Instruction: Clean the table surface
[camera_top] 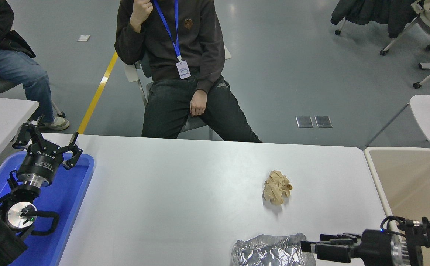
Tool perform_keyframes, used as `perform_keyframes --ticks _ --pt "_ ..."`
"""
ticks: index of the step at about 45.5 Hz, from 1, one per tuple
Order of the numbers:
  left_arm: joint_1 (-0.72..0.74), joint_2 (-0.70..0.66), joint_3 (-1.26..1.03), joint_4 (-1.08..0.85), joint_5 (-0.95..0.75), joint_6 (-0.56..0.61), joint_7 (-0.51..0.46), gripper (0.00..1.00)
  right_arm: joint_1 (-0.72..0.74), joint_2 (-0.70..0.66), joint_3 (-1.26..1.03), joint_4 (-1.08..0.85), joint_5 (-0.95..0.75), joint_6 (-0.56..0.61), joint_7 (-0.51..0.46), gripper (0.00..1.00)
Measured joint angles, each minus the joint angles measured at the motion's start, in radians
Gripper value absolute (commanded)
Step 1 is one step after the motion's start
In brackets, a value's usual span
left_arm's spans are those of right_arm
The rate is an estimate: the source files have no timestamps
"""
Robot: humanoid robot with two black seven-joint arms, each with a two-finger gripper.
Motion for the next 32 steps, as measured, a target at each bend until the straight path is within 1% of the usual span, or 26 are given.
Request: perform_keyframes --ticks 18,32 --pt "0.000 0.000 0.000 0.000 0.000 0.000 -0.001 1.00 0.004 0.014 -0.044 -0.003 -0.013 -0.032 -0.135 1.00" --pt "0.000 0.000 0.000 0.000 0.000 0.000 -0.001 1.00 0.001 0.058 -0.051 -0.001 -0.006 -0.036 -0.199 1.00"
